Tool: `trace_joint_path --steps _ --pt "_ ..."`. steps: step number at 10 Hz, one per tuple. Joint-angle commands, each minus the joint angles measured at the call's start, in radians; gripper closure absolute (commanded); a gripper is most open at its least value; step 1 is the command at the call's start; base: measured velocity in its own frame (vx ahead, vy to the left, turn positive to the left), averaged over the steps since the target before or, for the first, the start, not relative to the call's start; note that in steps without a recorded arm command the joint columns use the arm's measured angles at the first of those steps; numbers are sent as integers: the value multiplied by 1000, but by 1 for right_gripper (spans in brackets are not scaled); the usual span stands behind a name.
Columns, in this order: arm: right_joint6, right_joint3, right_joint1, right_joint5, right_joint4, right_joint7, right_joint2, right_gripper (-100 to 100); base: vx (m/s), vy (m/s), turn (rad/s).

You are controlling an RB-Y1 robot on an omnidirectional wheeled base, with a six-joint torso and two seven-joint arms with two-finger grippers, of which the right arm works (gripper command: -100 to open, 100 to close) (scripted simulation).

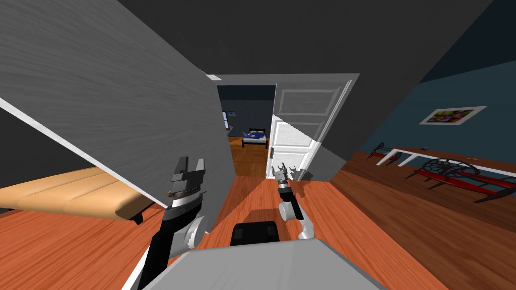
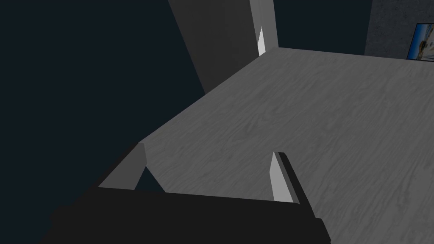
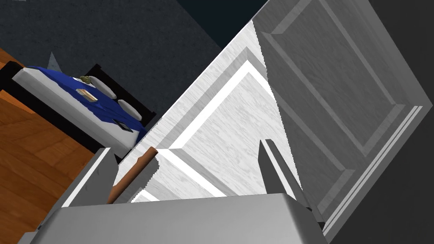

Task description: Pull the door open

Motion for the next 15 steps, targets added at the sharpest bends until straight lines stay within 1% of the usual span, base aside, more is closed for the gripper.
trace_joint_path --steps 1,2,7,8,12,13,14,15 --pt "-12 8 -21 -18 49 -30 -2 -100 56 -9 6" --pt "-12 8 -21 -18 49 -30 -2 -100 46 -6 5" --pt "-60 42 -94 -97 218 -162 -22 -100 90 -3 11" --pt "-60 42 -94 -97 229 -162 -22 -100 63 -7 3" --pt "-100 69 -153 -160 364 -269 -36 -100 76 -11 10" --pt "-100 69 -153 -160 373 -269 -36 -100 80 -9 6" --pt "-109 76 -167 -176 409 -295 -40 -100 70 -6 6" --pt "-119 83 -182 -192 432 -322 -43 -100 83 -3 10"
